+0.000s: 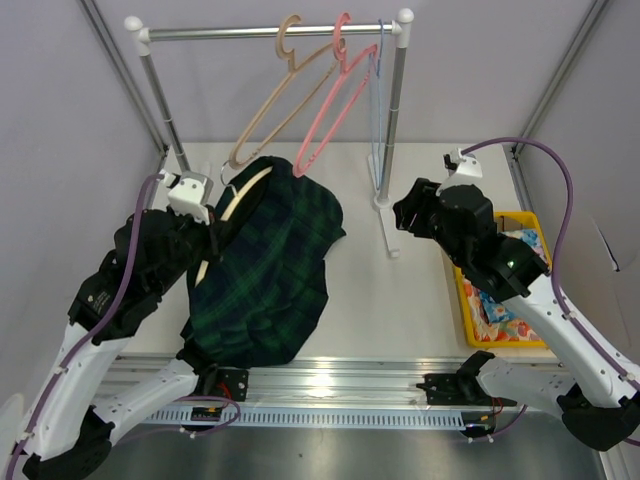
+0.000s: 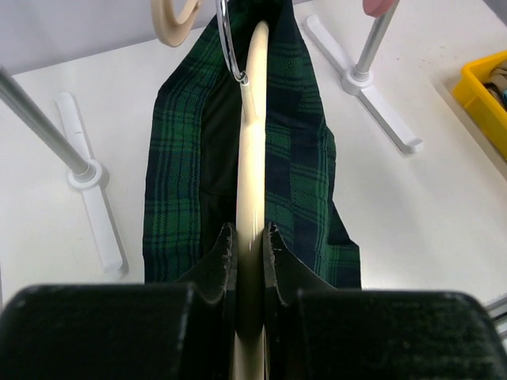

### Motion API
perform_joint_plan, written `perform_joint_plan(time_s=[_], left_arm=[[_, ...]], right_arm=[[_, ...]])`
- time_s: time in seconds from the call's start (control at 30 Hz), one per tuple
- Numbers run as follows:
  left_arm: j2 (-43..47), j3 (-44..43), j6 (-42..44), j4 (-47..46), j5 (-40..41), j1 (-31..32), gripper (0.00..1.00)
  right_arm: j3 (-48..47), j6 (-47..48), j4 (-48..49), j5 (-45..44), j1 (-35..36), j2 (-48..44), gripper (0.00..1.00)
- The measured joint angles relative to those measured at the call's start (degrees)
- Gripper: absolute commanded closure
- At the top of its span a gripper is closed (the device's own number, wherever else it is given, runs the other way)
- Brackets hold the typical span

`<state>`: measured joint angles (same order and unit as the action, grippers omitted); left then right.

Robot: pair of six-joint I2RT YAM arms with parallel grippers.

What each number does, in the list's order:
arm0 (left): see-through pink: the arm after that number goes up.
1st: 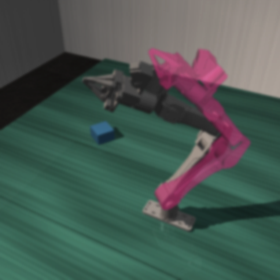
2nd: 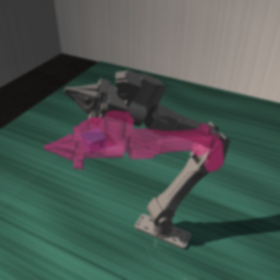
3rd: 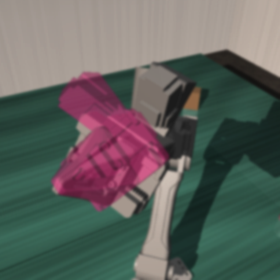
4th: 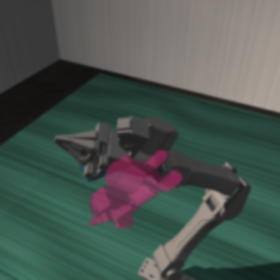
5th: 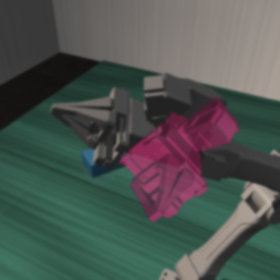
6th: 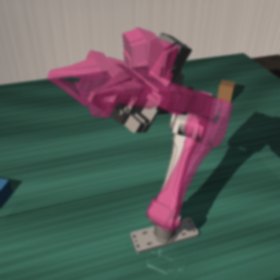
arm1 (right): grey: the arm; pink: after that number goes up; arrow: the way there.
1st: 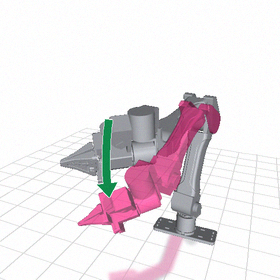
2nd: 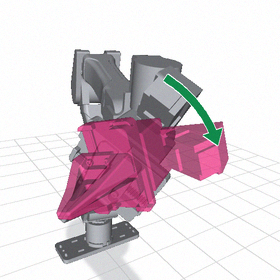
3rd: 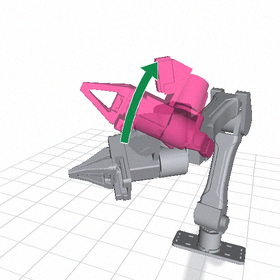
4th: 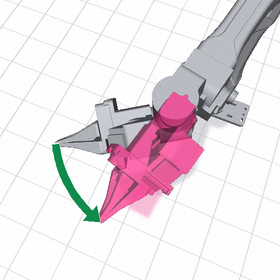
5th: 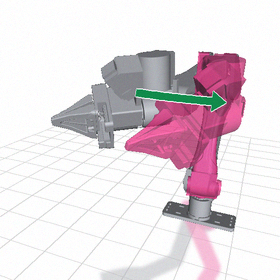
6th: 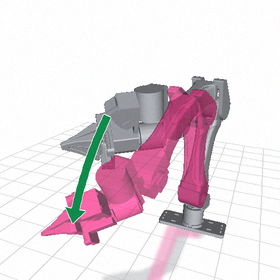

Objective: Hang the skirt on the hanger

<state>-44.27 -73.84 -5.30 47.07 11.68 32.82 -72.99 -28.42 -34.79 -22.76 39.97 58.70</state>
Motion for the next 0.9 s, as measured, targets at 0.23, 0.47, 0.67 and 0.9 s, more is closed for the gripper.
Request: perform_joint_plan(time_s=[0.23, 0.47, 0.67, 0.9], left_arm=[[0.13, -0.52, -0.79, 1.44, 3.89, -0.02, 1.00], [0.35, -0.55, -1.27, 1.97, 7.61, -0.17, 1.00], [-0.42, -0.85, -2.60, 2.21, 10.56, -1.33, 1.00], [-3.69, -2.36, -3.82, 1.84, 12.13, -4.22, 1.00]], right_arm=[[0.00, 0.02, 0.50, 0.85, -0.09, 0.61, 0.43], [0.00, 0.04, 0.85, 1.46, -0.13, 1.14, 0.43], [0.00, 0.09, 1.09, 2.32, -0.31, 2.16, 0.43], [0.00, 0.63, 1.38, 2.73, -0.42, 2.62, 0.43]])
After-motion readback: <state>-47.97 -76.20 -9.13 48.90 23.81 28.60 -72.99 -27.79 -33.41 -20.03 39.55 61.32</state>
